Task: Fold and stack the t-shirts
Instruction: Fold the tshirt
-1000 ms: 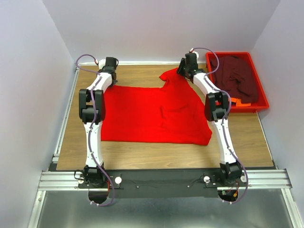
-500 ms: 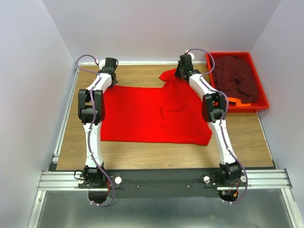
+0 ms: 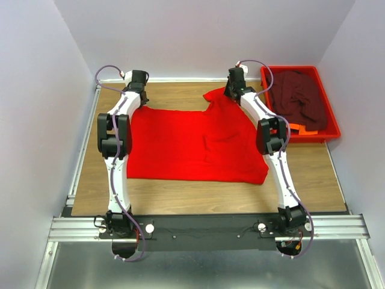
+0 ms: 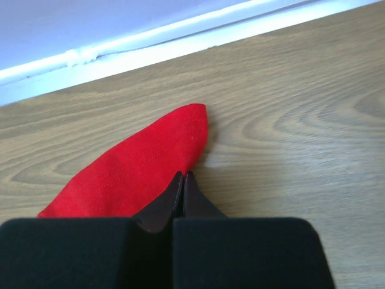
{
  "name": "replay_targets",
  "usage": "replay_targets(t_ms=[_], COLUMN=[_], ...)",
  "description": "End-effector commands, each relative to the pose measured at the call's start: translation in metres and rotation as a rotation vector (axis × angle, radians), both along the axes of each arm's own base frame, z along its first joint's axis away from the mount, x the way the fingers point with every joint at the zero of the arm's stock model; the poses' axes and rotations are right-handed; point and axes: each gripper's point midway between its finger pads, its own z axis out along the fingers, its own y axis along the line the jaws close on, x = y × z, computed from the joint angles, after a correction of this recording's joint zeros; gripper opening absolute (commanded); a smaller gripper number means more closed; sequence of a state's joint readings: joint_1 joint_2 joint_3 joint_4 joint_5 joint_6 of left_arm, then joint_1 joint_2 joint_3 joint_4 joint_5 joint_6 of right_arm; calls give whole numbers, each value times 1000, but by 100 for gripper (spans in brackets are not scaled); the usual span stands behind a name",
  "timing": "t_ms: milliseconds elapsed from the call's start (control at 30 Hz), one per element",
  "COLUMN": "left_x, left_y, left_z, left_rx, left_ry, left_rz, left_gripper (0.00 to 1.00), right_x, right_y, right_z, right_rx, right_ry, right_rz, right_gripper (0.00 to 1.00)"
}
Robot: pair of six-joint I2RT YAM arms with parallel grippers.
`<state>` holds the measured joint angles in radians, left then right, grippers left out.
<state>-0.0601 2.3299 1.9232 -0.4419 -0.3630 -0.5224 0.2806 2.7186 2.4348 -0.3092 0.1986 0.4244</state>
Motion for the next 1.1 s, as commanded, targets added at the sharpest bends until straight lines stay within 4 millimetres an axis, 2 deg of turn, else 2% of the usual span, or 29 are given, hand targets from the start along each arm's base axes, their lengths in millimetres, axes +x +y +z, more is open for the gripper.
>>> replay_targets(t_ms=[0, 67, 167, 233, 567, 600, 667, 767, 800, 833, 867, 900, 933, 967, 1000, 1033, 1067], left_x=[12, 12, 11, 12, 8, 7, 5, 2, -3, -4, -6, -13, -15, -17, -22, -25, -27], left_y=[5, 6, 11, 15, 23, 22, 20, 19, 19, 19, 19, 19, 20, 20, 19, 19, 19], left_z=[41, 39, 39, 41, 44, 44, 44, 50, 46, 53, 56, 50, 52, 61, 59, 68, 69], left_rx=[5, 0, -8, -9, -20, -22, -30, -34, -36, -39, -40, -40, -42, -43, -44, -47, -50], left_ry=[-95, -93, -96, -100, -115, -114, -117, -129, -118, -134, -141, -125, -130, -150, -142, -160, -162], left_rz=[-12, -8, 0, 5, 1, -1, -9, -12, -11, -10, -7, -4, -1, 0, -1, 2, 3], left_gripper=[0, 0, 0, 0, 0, 0, 0, 0, 0, 0, 0, 0, 0, 0, 0, 0, 0], right_x=[10, 11, 7, 3, -16, -21, -28, -44, -48, -57, -63, -68, -73, -83, -89, -100, -105], right_y=[-29, -32, -36, -36, -42, -42, -42, -47, -49, -51, -52, -54, -54, -57, -58, -59, -59], right_z=[51, 67, 72, 84, 110, 105, 116, 117, 116, 108, 120, 125, 129, 115, 131, 118, 120], right_rx=[-32, -20, -21, -17, -6, -5, 8, 7, 4, -3, 8, 10, 15, 15, 24, 30, 38], right_ry=[-85, -106, -105, -117, -123, -106, -114, -96, -90, -68, -81, -84, -90, -56, -78, -42, -41], right_rz=[-59, -58, -57, -52, -50, -47, -44, -52, -58, -62, -64, -67, -69, -76, -78, -77, -78], right_gripper=[0, 0, 0, 1, 0, 0, 0, 0, 0, 0, 1, 0, 0, 0, 0, 0, 0])
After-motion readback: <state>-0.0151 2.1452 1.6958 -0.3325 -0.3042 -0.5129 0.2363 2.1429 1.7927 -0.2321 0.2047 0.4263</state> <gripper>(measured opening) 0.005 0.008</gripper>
